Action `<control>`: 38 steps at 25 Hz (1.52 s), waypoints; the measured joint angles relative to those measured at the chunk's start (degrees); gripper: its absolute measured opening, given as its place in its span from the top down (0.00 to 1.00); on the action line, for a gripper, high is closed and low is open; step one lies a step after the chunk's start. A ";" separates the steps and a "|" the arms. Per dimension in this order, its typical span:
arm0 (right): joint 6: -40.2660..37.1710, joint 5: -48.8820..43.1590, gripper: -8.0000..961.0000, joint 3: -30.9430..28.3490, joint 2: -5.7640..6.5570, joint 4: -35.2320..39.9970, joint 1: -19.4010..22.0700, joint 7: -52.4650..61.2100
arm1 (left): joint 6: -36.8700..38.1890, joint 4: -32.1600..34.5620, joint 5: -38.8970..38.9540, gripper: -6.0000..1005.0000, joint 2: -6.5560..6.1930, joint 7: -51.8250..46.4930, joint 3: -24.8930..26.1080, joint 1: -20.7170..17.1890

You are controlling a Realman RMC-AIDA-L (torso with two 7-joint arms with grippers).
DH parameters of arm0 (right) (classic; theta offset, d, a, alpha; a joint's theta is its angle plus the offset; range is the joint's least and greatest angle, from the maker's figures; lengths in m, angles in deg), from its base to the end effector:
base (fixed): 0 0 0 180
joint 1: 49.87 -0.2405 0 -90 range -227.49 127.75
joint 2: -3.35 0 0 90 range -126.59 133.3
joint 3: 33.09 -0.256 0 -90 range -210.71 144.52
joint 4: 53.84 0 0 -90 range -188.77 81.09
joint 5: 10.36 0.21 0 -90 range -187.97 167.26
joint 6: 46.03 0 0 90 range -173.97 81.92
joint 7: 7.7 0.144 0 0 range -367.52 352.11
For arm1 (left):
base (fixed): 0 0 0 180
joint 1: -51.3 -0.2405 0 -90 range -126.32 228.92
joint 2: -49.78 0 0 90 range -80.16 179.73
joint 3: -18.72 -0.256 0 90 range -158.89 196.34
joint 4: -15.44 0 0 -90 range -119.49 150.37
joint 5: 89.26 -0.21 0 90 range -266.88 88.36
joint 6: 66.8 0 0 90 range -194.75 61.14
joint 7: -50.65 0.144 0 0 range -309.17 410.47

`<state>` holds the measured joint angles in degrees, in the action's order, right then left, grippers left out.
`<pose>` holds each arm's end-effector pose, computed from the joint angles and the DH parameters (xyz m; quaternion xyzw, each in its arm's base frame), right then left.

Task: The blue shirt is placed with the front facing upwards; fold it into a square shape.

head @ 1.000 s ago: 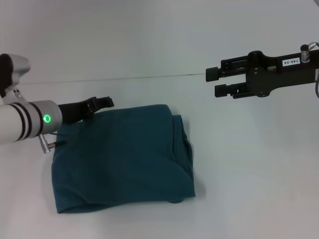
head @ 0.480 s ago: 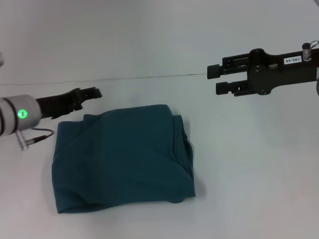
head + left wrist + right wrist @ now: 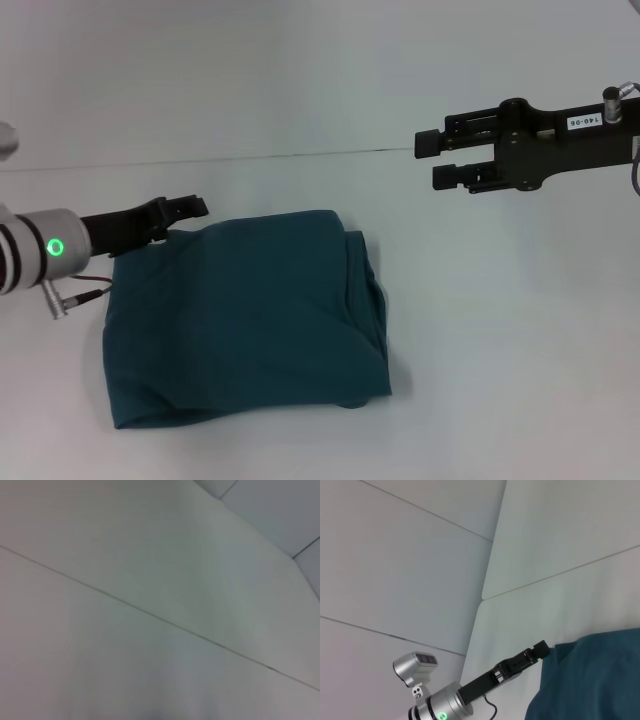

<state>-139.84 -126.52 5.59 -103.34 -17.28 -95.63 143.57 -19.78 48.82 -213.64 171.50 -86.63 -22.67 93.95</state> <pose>0.1956 0.4066 0.0839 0.7481 -0.6207 -0.2346 0.0066 -0.2563 0.4325 -0.0190 -0.7014 -0.6145 -0.2246 0.2827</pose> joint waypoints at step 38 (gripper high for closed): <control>0.47 -0.66 0.30 3.12 0.64 0.39 -1.34 0.85 | 26.29 11.93 0.96 0.24 -2.00 -2.03 8.03 -8.84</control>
<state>-139.37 -127.19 8.71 -102.70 -16.89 -96.98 144.42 6.51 60.74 -212.68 169.50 -88.66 -14.64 85.11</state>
